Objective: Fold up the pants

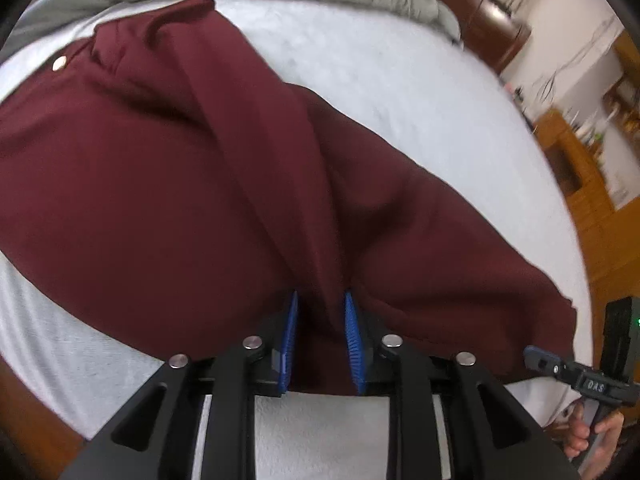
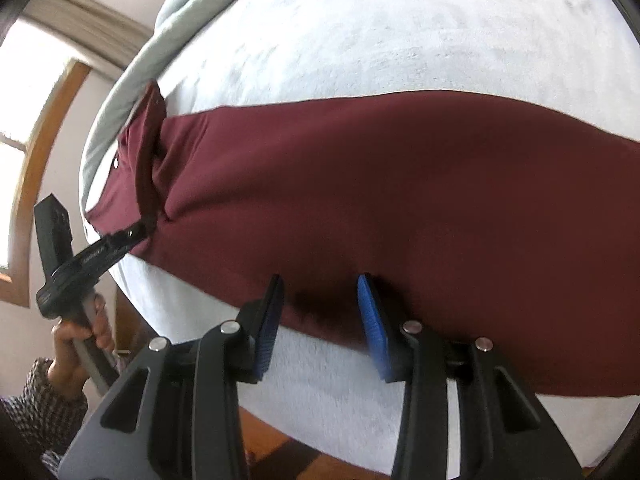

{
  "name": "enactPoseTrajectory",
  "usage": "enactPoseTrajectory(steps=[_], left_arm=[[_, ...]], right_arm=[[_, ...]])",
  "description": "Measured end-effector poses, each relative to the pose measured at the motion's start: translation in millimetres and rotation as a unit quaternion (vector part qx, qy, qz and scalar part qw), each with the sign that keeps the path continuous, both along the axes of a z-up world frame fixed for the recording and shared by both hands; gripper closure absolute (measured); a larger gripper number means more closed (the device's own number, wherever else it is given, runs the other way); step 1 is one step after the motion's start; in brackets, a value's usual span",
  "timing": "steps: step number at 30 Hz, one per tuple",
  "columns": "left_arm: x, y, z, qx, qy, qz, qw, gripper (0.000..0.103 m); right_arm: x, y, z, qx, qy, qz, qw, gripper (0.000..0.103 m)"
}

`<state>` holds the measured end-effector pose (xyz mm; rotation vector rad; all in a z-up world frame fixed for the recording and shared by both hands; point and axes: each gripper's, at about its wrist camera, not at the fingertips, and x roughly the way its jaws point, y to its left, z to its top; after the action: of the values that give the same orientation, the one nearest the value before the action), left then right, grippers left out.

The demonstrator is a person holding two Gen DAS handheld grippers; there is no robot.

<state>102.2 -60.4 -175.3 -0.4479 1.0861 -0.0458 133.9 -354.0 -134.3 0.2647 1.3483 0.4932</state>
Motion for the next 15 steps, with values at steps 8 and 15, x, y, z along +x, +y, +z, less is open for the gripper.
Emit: enactPoseTrajectory(steps=[8, 15], left_arm=[[-1, 5, 3, -0.022, -0.007, 0.002, 0.9997, 0.076], [11, 29, 13, -0.053, -0.004, -0.016, 0.9984, 0.046]], right_arm=[[-2, 28, -5, -0.029, -0.009, 0.032, 0.999, 0.059], [14, 66, 33, 0.05, -0.035, 0.076, 0.995, 0.049]])
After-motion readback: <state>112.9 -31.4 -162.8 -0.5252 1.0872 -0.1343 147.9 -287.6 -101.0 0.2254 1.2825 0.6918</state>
